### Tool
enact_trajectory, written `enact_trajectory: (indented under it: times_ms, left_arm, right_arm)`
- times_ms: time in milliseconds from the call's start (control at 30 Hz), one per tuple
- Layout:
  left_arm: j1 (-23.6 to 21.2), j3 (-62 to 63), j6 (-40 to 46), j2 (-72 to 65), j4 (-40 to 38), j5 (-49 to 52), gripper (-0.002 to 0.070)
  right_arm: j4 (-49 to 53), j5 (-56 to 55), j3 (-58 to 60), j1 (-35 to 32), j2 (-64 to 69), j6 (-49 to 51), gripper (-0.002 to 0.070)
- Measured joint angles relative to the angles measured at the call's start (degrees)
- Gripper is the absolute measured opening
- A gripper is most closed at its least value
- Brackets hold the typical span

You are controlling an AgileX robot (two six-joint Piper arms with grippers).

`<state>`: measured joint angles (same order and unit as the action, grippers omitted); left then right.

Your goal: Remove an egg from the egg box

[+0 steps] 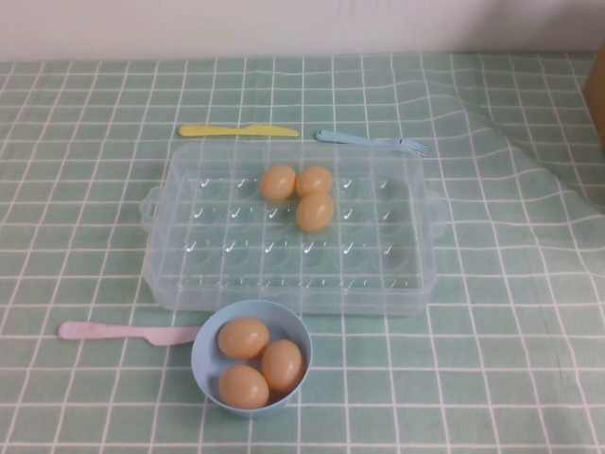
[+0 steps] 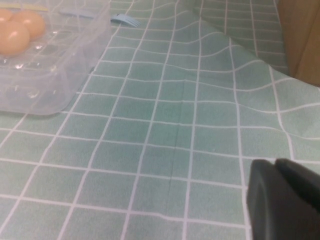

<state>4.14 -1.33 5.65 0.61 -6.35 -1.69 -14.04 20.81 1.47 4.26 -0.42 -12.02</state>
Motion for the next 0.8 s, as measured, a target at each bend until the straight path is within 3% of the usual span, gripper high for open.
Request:
enact_trajectory:
  times_ms: [400, 667, 800]
  left_arm:
    - [0.0, -0.1, -0.6, 0.0, 4.6, 21.8, -0.0004]
    - [0.0, -0.1, -0.8, 0.0, 5.0, 22.8, -0.0004]
    - [2.1, -0.1, -0.8, 0.0, 5.9, 22.8, -0.0004]
  right_arm:
    - [-0.1, 0.0, 0.0, 0.0, -0.1, 0.0, -0.0017]
    - [-0.1, 0.0, 0.0, 0.0, -0.1, 0.0, -0.0017]
    - [-0.1, 0.0, 0.0, 0.0, -0.1, 0.0, -0.0017]
